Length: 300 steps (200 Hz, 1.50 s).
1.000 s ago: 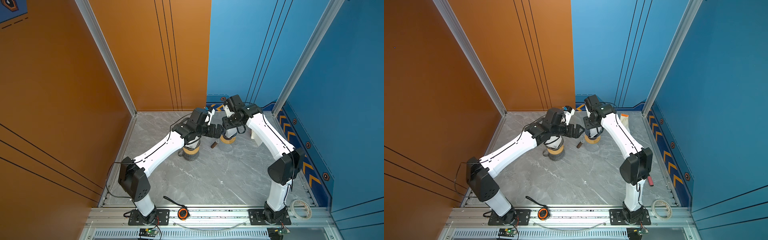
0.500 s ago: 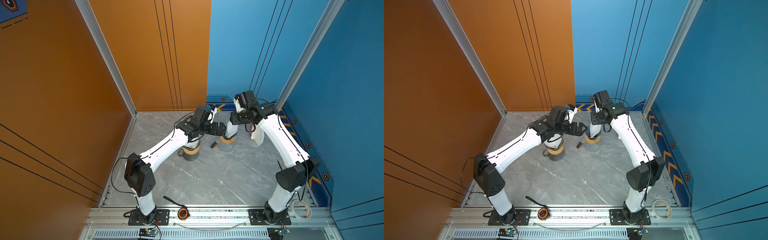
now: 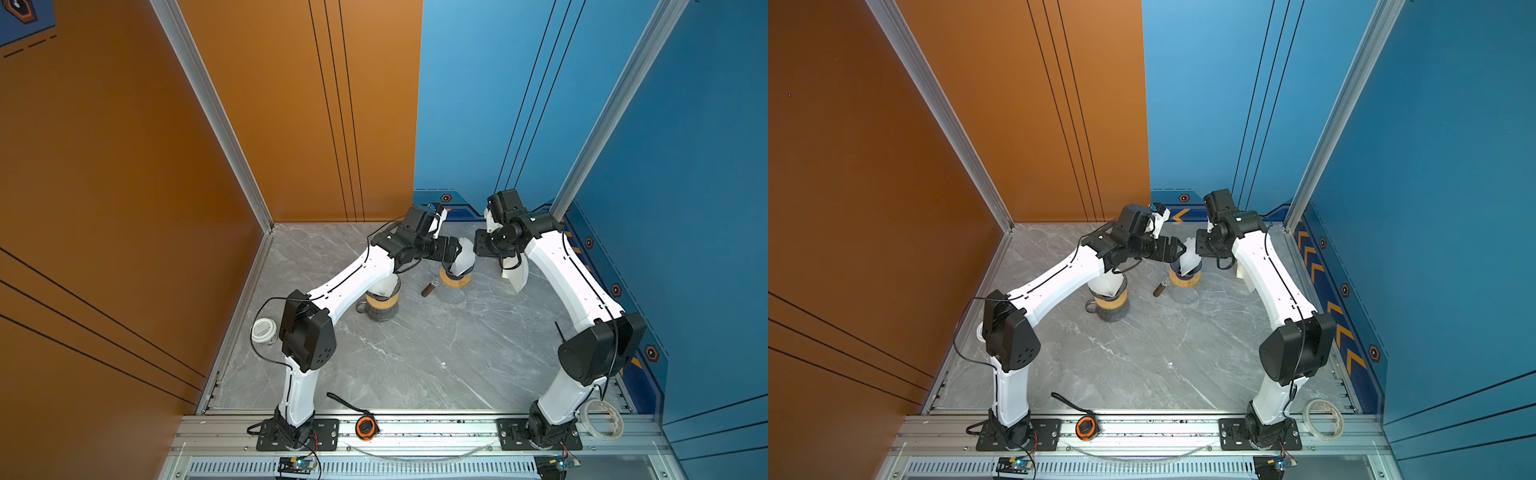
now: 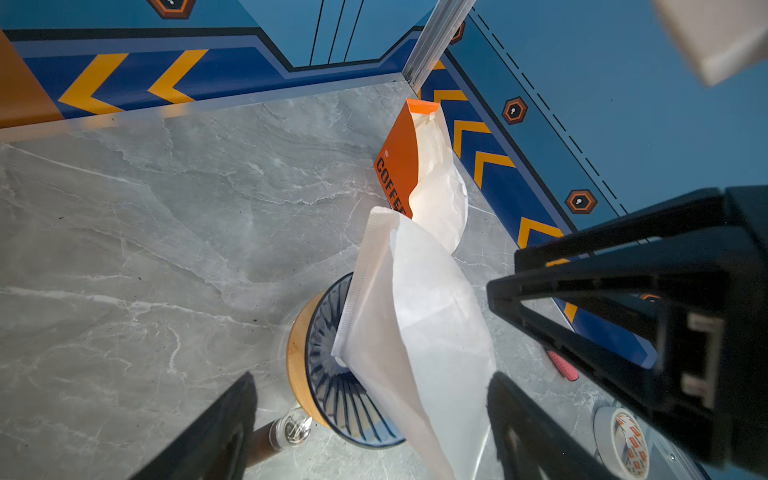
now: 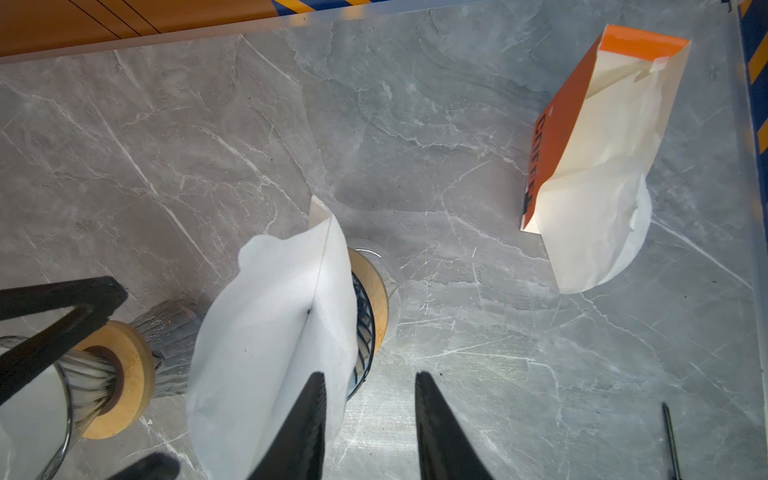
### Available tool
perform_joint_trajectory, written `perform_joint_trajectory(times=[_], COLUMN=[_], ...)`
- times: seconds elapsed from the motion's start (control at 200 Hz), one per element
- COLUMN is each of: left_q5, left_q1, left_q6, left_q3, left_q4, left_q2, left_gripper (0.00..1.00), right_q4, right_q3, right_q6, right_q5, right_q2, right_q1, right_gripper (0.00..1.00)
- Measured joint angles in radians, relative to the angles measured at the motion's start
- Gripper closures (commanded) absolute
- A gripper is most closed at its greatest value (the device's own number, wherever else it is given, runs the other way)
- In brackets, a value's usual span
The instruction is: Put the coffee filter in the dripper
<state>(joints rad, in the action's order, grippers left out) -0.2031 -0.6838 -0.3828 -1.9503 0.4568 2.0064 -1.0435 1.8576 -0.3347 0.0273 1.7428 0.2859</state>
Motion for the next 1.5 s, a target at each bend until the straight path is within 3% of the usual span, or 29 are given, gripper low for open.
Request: perform_joint_trajectory(times=[0.12, 0.431, 0.851, 1.112, 1.502], left_q5=[0.0, 0.001, 0.001, 0.005, 0.005], left_q1=[-0.003, -0.003, -0.003, 0.003, 0.01], left_q6=[0.008, 0.014, 0.016, 0.008, -0.003], left_q3=[-0.039, -0.08, -0.079, -0.022, 0.008], left_q4=[0.013, 0.028, 0.047, 0.05, 0.057], left_q2=[0.032, 0.084, 0.094, 0.094, 0.094], left_gripper=[0.32, 0.39, 0.6, 0.68, 0.65], right_q4=[0.016, 0.025, 0.023, 0.022, 0.004], right_q3=[-0.002, -0.006, 0.021, 0.046, 0.049], right_q6=[-0.005, -0.003, 0.113, 0.168, 0.182], right_q5=[0.031, 0.058, 0.023, -0.028, -0.079], right_q2=[0.019, 0.07, 0.1, 0.141, 0.146], right_q1=[0.0, 0.0, 0.025, 0.056, 0.063], right_gripper=[0.71, 0.87, 0.95, 0.95, 0.8])
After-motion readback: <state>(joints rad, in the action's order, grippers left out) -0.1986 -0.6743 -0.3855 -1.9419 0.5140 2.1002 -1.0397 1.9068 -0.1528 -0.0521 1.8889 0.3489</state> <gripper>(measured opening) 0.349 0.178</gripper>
